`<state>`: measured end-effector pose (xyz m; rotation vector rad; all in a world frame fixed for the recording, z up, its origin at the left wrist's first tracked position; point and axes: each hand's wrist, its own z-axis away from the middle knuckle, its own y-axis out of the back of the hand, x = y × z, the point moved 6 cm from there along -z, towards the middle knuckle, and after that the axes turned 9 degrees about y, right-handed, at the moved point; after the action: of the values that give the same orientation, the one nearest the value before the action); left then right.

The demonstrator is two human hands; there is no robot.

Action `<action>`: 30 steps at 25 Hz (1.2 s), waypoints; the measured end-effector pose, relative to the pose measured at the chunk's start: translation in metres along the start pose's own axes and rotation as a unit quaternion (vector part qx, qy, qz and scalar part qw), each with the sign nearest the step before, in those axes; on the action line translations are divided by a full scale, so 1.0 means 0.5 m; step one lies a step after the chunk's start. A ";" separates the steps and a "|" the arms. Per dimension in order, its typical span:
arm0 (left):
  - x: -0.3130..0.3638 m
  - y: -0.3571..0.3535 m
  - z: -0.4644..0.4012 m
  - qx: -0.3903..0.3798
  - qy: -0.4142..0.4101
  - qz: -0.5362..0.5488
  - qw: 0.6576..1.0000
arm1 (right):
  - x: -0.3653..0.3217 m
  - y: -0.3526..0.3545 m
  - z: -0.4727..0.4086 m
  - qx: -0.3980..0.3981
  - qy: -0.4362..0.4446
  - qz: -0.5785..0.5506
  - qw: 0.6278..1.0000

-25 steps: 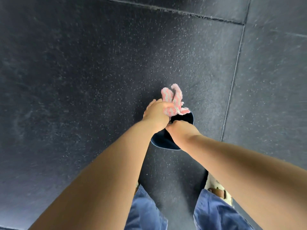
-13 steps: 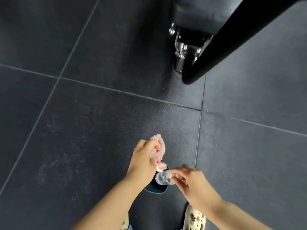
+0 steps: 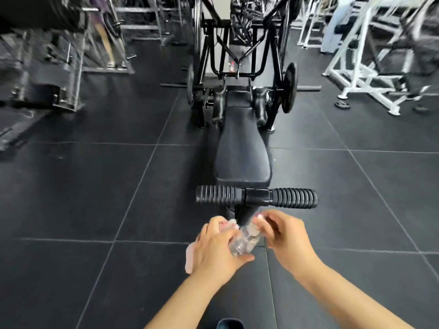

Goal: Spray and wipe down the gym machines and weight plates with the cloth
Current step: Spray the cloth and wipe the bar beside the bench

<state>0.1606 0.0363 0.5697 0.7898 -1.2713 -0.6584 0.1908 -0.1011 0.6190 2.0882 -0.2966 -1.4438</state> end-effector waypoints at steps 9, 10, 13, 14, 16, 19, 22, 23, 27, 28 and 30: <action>0.118 0.054 -0.045 0.056 -0.013 -0.022 0.998 | -0.026 0.082 -0.012 0.147 -0.094 -0.221 0.959; 0.131 0.046 -0.053 0.062 0.006 -0.015 0.998 | -0.007 0.069 -0.020 0.130 -0.108 -0.229 0.959; 0.153 0.004 -0.095 0.013 0.079 0.026 0.996 | 0.050 0.054 -0.059 0.067 -0.139 -0.269 0.951; 0.151 -0.007 -0.111 -0.013 0.096 0.047 0.994 | 0.068 0.060 -0.075 0.054 -0.141 -0.275 0.950; 0.128 -0.015 -0.135 -0.025 0.126 0.093 0.987 | 0.104 0.076 -0.111 0.002 -0.131 -0.265 0.955; 0.060 0.012 -0.150 0.037 0.202 0.182 0.962 | 0.153 0.067 -0.172 -0.108 -0.104 -0.192 0.970; -0.036 0.026 -0.127 0.081 0.325 0.365 0.869 | 0.170 0.017 -0.226 -0.201 -0.053 -0.126 0.970; -0.073 0.033 -0.118 0.110 0.354 0.402 0.837 | 0.174 0.001 -0.236 -0.220 -0.044 -0.132 0.966; -0.173 0.028 -0.130 0.126 0.341 0.723 0.587 | 0.176 -0.055 -0.266 -0.288 -0.056 -0.150 0.944; -0.191 0.025 -0.139 0.138 0.346 0.760 0.532 | 0.177 -0.066 -0.273 -0.309 -0.045 -0.112 0.943; -0.222 0.021 -0.158 0.149 0.372 0.781 0.479 | 0.179 -0.087 -0.289 -0.333 -0.054 -0.051 0.940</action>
<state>0.2177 0.1432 0.5064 -0.1390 -0.7436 1.3488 0.3511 -0.0613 0.5601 1.4886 0.2423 -1.4582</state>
